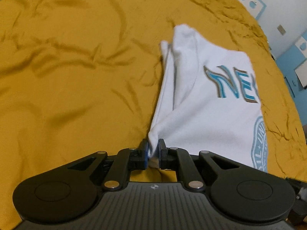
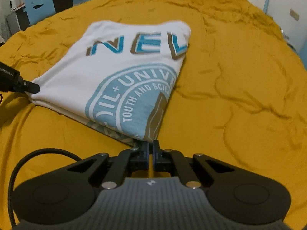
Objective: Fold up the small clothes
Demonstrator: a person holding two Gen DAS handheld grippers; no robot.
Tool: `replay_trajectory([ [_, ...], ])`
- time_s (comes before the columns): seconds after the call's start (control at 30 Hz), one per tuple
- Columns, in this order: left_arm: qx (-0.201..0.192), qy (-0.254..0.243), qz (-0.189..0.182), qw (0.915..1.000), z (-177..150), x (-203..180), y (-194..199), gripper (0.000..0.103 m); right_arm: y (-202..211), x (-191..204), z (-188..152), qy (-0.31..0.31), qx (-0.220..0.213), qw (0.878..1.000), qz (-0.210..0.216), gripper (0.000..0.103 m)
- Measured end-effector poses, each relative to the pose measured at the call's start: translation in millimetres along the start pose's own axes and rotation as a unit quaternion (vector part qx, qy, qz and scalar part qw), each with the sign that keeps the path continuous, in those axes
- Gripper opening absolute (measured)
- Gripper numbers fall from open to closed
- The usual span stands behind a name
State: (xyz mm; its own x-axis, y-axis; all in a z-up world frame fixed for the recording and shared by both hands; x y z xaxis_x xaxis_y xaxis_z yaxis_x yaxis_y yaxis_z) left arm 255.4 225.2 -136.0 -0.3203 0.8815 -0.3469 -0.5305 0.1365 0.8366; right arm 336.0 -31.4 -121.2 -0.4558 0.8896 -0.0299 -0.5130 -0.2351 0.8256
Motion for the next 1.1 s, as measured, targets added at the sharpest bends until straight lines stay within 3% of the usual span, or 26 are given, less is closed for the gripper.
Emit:
replay_trajectory([
  [0.13,0.002,0.009,0.000,1.0000,-0.5,3.6,-2.6,0.017,-8.8,1.2,-6.0,0.001,0.011,1.000,0.000,0.000],
  [0.33,0.016,0.028,-0.008,0.9995,-2.0,9.9,6.0,0.018,-10.9,-3.9,-0.8,-0.009,0.027,1.000,0.012,0.000],
  [0.5,0.021,0.017,0.015,0.9995,-7.6,4.1,16.1,0.019,-10.6,-6.2,2.0,-0.016,0.039,0.999,0.014,0.000],
  [0.6,0.028,0.006,0.055,0.9981,-12.5,5.9,23.6,0.009,-6.1,-8.3,-1.2,-0.021,0.047,0.999,0.012,0.000],
  [0.7,0.026,0.016,0.048,0.9984,-14.1,6.3,36.0,0.010,3.4,-10.4,-5.3,-0.024,0.045,0.999,0.008,0.000],
  [0.87,-0.018,0.015,0.046,0.9987,-0.6,0.0,62.2,0.029,22.5,-18.6,2.7,-0.043,0.014,0.999,0.011,0.000],
  [0.93,-0.038,0.025,0.026,0.9986,8.8,0.4,67.7,0.037,28.8,-24.9,10.1,-0.055,-0.004,0.998,0.013,0.002],
  [0.97,-0.048,0.029,0.016,0.9983,13.7,0.2,69.7,0.041,30.3,-27.9,14.1,-0.064,-0.012,0.998,0.018,0.005],
  [1.03,-0.071,0.029,0.006,0.9970,24.3,-2.8,72.4,0.058,30.5,-34.6,21.9,-0.083,-0.025,0.996,0.029,0.028],
  [1.1,-0.092,0.021,-0.003,0.9955,36.7,-9.4,71.4,0.068,29.4,-41.1,29.4,-0.109,-0.040,0.993,0.038,0.034],
])
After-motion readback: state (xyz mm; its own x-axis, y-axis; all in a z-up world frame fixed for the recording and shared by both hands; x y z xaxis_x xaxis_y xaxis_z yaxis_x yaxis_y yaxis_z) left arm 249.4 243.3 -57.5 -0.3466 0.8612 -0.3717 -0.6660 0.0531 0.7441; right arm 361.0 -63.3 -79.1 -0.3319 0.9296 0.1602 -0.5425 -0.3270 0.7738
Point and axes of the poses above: each gripper's, at about its wrist camera, not at the fingertips, and y roughly against the way its jaws point, x to its left, z to its top, the point moved 4 cm from there along -y, roughly the way its jaws point
